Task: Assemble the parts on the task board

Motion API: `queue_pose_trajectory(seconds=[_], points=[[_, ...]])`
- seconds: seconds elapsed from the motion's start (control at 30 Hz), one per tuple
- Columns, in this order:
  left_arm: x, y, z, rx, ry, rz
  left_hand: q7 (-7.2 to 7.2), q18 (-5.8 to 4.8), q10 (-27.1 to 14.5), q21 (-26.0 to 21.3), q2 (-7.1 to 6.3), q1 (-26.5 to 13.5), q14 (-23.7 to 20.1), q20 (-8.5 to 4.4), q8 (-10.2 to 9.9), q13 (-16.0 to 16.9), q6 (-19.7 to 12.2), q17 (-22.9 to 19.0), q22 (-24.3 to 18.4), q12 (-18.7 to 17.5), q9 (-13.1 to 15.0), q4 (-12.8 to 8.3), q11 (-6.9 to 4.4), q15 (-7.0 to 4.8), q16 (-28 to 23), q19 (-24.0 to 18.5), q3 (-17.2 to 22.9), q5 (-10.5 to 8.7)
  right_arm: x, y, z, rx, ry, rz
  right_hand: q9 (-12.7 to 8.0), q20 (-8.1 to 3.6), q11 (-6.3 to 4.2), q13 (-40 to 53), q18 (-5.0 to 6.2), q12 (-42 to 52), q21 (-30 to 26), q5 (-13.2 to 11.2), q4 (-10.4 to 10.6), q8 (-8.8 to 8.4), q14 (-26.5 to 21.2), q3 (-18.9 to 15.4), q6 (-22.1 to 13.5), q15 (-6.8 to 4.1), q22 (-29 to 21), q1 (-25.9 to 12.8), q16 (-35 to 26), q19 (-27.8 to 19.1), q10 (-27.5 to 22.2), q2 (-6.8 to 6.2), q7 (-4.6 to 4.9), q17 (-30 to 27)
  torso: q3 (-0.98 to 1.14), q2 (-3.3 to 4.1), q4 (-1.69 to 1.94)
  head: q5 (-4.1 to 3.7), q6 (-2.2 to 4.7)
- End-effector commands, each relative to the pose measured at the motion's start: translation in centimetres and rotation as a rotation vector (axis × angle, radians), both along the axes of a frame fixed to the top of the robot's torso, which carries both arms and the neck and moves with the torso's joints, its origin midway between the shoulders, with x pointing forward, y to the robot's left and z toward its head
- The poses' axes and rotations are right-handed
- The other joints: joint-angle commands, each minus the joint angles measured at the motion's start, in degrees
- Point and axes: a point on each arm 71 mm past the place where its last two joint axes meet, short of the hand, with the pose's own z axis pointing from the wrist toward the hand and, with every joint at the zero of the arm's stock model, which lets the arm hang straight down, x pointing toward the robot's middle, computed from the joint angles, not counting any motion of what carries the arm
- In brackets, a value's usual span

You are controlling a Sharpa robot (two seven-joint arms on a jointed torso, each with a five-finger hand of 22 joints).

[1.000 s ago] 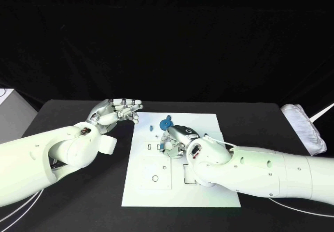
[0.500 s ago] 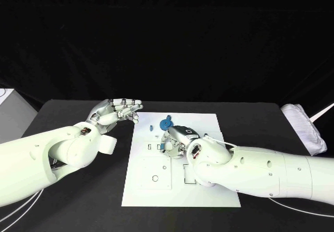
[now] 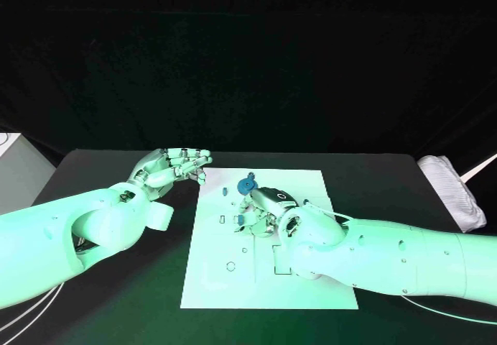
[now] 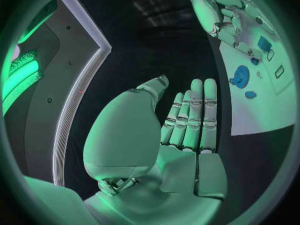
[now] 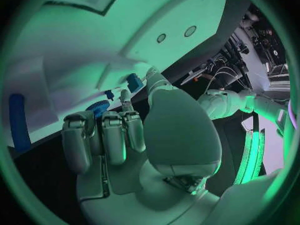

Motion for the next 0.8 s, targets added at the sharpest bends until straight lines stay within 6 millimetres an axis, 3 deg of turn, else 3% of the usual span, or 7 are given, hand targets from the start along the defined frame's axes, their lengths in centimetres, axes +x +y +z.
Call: queue_pose_trajectory(seconds=[0.03, 0.23, 0.37, 0.43, 0.5, 0.57, 0.8], points=[[0.0, -0.2, 0.1, 0.010, -0.008, -0.022, 0.36, 0.85, 0.27, 0.51, 0.08, -0.51, -0.11, -0.05, -0.12, 0.11, -0.26, -0.06, 0.19, 0.22, -0.04, 0.04, -0.09, -0.09, 0.64, -0.34, 0.40, -0.33, -0.2, -0.1, 0.4, 0.029, -0.036, 0.012, -0.11, 0.53, 0.43, 11.20, -0.39, -0.33, 0.25, -0.16, 0.15, -0.37, 6.08, -2.51, -0.44, 0.50, 15.09, 0.57, 0.21, 5.99, 2.34, 0.35, 0.04, 15.09, 0.01, -0.01, 0.06, -0.04, 0.07], [0.2, -0.3, -0.2, 0.067, -0.004, -0.018, -0.10, 0.91, 3.86, 2.21, -0.41, -1.51, 2.19, -0.59, 0.08, 0.98, -0.16, 1.47, 0.75, 2.85, 0.04, 0.28, -0.93, -0.91, 4.58, 0.39, 0.57, -0.37, -0.8, -1.2, 1.0, 0.059, -0.052, 0.017, -0.16, 0.58, 0.48, 11.08, -0.36, -0.45, 0.14, -0.09, 0.12, -0.42, 6.08, -3.20, -0.55, 0.55, 14.99, 0.88, 0.21, 5.93, 2.23, 0.57, 0.09, 15.09, 0.08, -0.17, -0.09, 0.08, 0.10], [0.4, -0.4, -0.8, 0.152, 0.037, -0.014, -1.14, 0.92, 8.63, 6.81, -1.11, -3.16, 6.95, -2.11, 3.22, 4.66, 1.65, 6.43, 2.72, 10.07, 1.23, 0.99, -2.60, -2.44, 14.22, 4.11, -0.33, -0.50, -0.8, -2.6, 2.0, 0.119, -0.059, 0.048, -0.30, 0.74, 0.61, 11.28, -0.15, -0.22, -0.62, 0.89, -0.09, -0.41, 6.08, -2.44, -0.51, 0.69, 14.40, 3.25, 0.21, 5.51, 2.42, 2.41, 0.19, 15.09, 0.17, -0.39, -0.26, 0.30, 0.40], [0.5, -0.5, -1.3, 0.216, 0.071, -0.024, -1.88, -0.33, 7.70, 12.91, -1.03, -4.14, 13.20, -3.00, 6.97, 10.33, 1.91, 17.63, 10.48, 18.58, 2.83, 1.61, -3.80, -3.29, 24.21, 10.18, -1.84, -0.22, -0.6, -3.6, 2.9, 0.167, -0.050, 0.066, -0.25, 0.74, 0.50, 11.34, 0.15, -0.15, -1.69, 2.61, -0.24, -0.01, 6.08, -1.63, 0.14, 0.62, 13.57, 4.60, 0.21, 4.93, 2.47, 3.39, 0.07, 15.09, 0.29, -0.63, -0.37, 0.37, 0.33], [0.5, -0.8, -1.9, 0.310, 0.107, -0.060, -4.29, -2.48, 9.39, 20.29, -0.26, -5.18, 25.06, -4.83, 13.63, 19.17, 5.08, 36.32, 22.82, 32.07, 6.61, 2.06, -6.63, -5.52, 36.14, 20.10, -3.37, 0.09, -0.2, -4.8, 3.8, 0.217, -0.035, 0.064, -0.32, 0.69, 0.46, 11.08, 0.44, -0.44, -2.74, 4.11, -0.39, 0.10, 6.04, -0.98, 0.16, 0.57, 12.77, 5.71, 0.15, 4.36, 2.19, 3.93, 0.06, 14.94, 0.39, -0.93, -0.50, 0.49, 0.35], [0.5, -1.3, -2.6, 0.441, 0.139, -0.115, -5.42, -3.43, 4.84, 23.16, 0.60, -6.83, 28.18, -5.54, 19.82, 28.10, 2.48, 42.56, 27.92, 44.58, 11.12, 4.58, -7.14, -6.25, 39.28, 23.64, -4.15, 0.08, 0.3, -6.4, 4.9, 0.272, -0.009, 0.040, -0.38, 0.66, 0.46, 11.05, 0.55, -0.49, -3.18, 5.56, -0.33, 0.18, 6.02, -0.73, 0.14, 0.56, 12.45, 6.09, 0.12, 4.13, 2.14, 4.01, 0.07, 14.85, 0.53, -1.30, -0.58, 0.81, 0.25], [0.8, -2.7, -3.3, 0.745, 0.195, -0.222, -6.36, -4.59, 7.83, 25.99, 0.43, -8.63, 30.61, -6.54, 26.27, 40.73, 0.75, 46.53, 33.87, 57.34, 16.35, 7.22, -7.75, -7.24, 40.79, 27.94, -5.23, -0.11, 1.9, -10.1, 7.1, 0.349, 0.025, -0.050, -0.49, 0.64, 0.47, 11.00, 0.59, -0.54, -3.35, 7.68, -0.27, 0.28, 6.02, -0.39, 0.10, 0.55, 12.35, 6.35, 0.12, 4.07, 2.08, 4.03, 0.09, 14.87, 1.05, -2.44, -0.52, 1.35, -0.71]])
